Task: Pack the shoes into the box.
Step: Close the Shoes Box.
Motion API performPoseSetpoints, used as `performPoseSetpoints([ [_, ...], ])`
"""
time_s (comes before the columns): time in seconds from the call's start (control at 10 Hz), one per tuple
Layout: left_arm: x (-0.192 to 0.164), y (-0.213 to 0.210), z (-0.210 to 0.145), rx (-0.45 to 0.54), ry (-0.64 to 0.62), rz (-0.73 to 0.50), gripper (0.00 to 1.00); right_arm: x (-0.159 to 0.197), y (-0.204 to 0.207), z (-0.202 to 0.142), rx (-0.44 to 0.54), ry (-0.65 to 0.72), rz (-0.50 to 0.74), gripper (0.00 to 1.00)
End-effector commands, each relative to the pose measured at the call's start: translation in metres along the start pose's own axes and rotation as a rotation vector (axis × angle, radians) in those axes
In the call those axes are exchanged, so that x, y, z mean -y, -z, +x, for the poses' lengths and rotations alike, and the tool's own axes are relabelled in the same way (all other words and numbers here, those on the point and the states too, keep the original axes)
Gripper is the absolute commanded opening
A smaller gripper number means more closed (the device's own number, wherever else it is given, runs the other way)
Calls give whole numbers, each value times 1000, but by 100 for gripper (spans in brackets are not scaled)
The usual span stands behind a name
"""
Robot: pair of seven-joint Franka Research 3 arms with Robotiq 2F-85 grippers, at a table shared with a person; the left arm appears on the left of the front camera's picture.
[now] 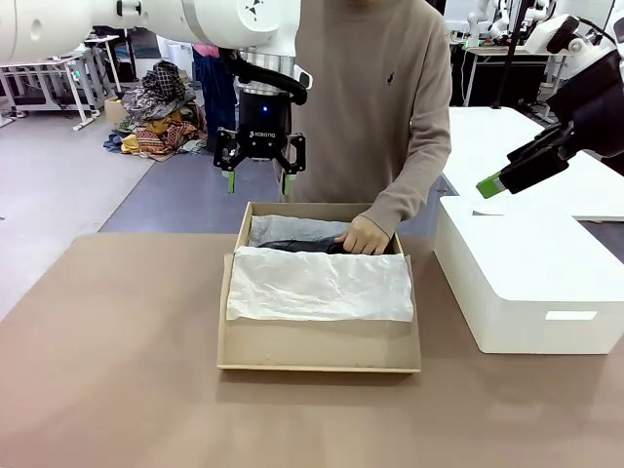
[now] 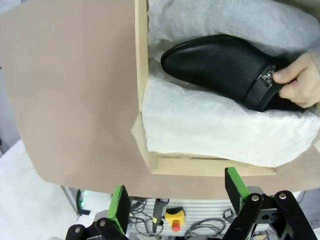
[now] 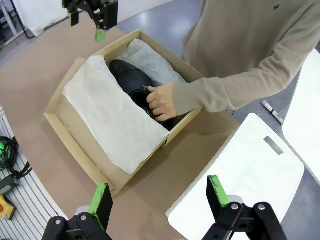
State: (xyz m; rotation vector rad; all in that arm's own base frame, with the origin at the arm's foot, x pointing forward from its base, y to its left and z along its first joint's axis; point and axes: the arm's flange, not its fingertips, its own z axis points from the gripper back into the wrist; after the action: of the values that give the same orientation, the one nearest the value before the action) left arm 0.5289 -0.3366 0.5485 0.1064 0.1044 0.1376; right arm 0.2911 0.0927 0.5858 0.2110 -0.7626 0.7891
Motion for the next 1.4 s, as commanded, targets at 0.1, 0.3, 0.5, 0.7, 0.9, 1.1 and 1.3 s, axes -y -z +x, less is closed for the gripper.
performPoseSetpoints([
  [0.1, 0, 0, 0, 0, 0, 0, 100, 0, 0, 0, 5, 0, 9, 100],
  [0.3, -24, 3, 5, 3, 411, 105, 100, 0, 0, 0, 5, 0, 9, 100],
  [0.5, -67, 7, 15, 2, 716, 166, 100, 0, 0, 0, 5, 0, 9, 100],
  [0.7, -108, 5, 28, 34, 875, 124, 100, 0, 0, 0, 5, 0, 9, 100],
  [0.9, -152, 9, 40, 131, 1137, 46, 100, 0, 0, 0, 5, 0, 9, 100],
  [1.1, -180, 10, 50, 232, 1291, -50, 100, 0, 0, 0, 5, 0, 9, 100],
  [1.3, -198, 10, 62, 296, 1423, -165, 100, 0, 0, 0, 5, 0, 9, 100],
])
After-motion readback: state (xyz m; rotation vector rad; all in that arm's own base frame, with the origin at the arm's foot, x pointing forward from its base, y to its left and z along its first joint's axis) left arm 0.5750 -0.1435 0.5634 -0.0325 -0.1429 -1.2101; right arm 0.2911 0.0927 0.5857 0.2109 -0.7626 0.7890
